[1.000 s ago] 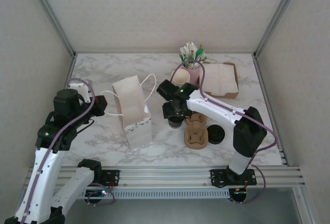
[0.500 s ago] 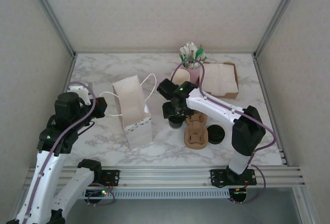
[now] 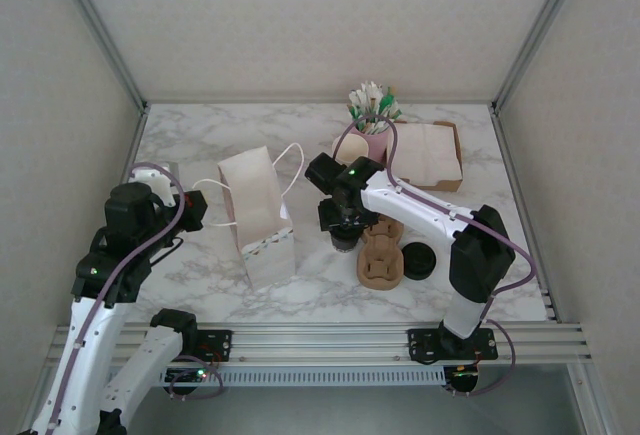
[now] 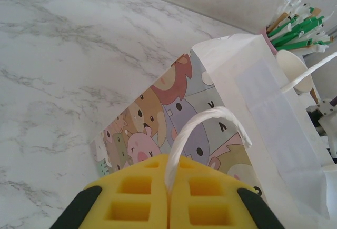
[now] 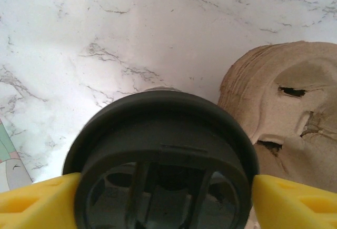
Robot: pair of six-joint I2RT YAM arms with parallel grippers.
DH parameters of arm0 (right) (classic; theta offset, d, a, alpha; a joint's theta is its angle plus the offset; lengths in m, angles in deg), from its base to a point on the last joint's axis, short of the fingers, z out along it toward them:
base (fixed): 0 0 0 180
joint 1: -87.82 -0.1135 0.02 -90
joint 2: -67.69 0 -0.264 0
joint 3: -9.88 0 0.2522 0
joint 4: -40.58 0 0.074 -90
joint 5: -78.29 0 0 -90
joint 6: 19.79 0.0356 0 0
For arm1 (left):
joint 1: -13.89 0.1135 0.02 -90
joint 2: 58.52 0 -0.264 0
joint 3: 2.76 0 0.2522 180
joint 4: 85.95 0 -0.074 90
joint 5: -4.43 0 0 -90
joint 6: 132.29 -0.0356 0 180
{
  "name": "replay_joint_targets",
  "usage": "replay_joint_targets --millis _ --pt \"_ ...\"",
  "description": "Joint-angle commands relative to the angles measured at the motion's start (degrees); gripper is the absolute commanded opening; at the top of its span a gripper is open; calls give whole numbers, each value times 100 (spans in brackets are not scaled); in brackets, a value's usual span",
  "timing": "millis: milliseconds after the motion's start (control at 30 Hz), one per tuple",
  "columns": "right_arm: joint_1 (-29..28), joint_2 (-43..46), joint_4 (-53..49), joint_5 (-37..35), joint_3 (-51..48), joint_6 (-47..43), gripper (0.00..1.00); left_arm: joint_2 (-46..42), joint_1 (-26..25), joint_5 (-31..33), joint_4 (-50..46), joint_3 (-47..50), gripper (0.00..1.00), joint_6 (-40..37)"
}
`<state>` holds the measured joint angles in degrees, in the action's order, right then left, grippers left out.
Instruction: Pack the takeout coffee
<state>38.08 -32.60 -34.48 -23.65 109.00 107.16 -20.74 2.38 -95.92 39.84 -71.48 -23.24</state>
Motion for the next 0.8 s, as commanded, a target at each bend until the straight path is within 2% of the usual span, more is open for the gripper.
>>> replay_joint_targets --millis 0,133,333,600,767 --pt "52 47 -173 -49 78 108 75 -87 58 45 150 61 0 -43" --pt "55 55 -164 -17 66 112 69 -79 57 26 153 73 0 -44" --pt "52 -174 -299 -80 -162 105 67 -71 65 18 160 86 0 -35" --pt "-97 -813 -702 -752 -631 106 67 -60 87 -2 162 99 0 -36" --pt "-97 -549 -283 -354 -631 141 69 -51 113 -27 171 108 0 -24"
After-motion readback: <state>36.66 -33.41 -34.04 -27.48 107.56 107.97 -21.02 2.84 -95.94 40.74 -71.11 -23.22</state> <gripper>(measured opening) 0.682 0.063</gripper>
